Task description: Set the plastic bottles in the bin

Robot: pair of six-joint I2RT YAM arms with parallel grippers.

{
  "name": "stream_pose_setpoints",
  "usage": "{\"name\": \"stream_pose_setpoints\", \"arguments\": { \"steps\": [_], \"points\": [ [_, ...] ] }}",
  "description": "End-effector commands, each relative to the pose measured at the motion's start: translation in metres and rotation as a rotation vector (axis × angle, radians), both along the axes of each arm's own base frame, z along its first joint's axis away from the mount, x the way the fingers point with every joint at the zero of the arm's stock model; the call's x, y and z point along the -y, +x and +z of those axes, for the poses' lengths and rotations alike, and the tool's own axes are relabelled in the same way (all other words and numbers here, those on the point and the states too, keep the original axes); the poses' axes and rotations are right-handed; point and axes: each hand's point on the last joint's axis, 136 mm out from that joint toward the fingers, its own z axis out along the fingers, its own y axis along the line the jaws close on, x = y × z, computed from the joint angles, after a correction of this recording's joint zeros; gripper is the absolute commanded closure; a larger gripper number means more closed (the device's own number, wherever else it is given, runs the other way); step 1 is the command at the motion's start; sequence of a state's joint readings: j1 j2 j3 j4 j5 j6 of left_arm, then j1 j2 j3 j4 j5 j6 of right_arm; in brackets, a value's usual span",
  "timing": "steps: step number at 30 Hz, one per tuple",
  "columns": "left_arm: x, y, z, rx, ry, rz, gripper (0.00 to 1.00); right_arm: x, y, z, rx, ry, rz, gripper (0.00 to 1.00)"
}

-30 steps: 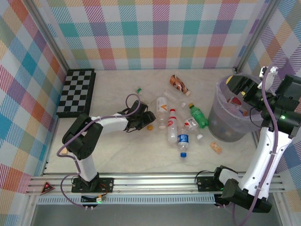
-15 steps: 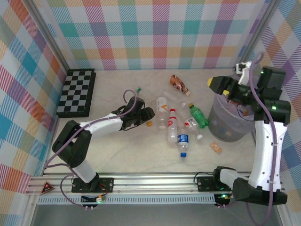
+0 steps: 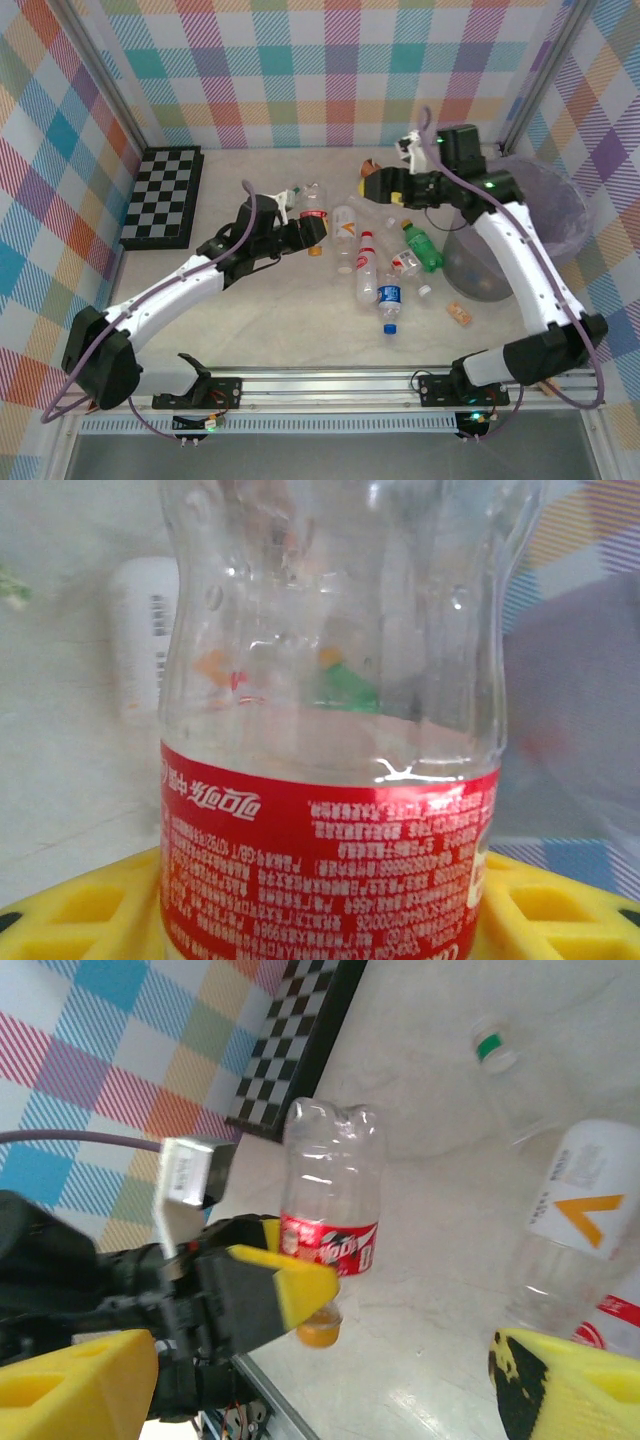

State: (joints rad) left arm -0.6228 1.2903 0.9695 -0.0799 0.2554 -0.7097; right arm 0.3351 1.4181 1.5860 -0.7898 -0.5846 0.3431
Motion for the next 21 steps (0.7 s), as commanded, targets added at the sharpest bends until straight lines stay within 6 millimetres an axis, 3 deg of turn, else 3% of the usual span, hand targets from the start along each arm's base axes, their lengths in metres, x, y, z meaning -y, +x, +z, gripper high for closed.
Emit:
{"name": "stream_pose_setpoints", "arguments": {
  "steps": [1, 6, 15, 21],
  "points": [
    [0.015, -0.016, 0.021, 0.029, -0.112, -0.114, 0.70, -0.021, 0.013, -0.005, 0.012, 0.044, 0.036, 0.14],
    [0.030, -0.023, 0.042, 0.049, -0.223, -0.154, 0.70, -0.044, 0.021, -0.015, -0.018, 0.117, 0.079, 0.11],
    [0.055, -0.026, 0.046, 0.054, -0.237, -0.218, 0.73, -0.069, 0.023, -0.040, -0.089, 0.129, 0.141, 0.10],
    [0.060, -0.026, 0.053, 0.068, -0.259, -0.231, 0.74, -0.071, 0.024, -0.049, -0.117, 0.128, 0.135, 0.30]
  ]
}}
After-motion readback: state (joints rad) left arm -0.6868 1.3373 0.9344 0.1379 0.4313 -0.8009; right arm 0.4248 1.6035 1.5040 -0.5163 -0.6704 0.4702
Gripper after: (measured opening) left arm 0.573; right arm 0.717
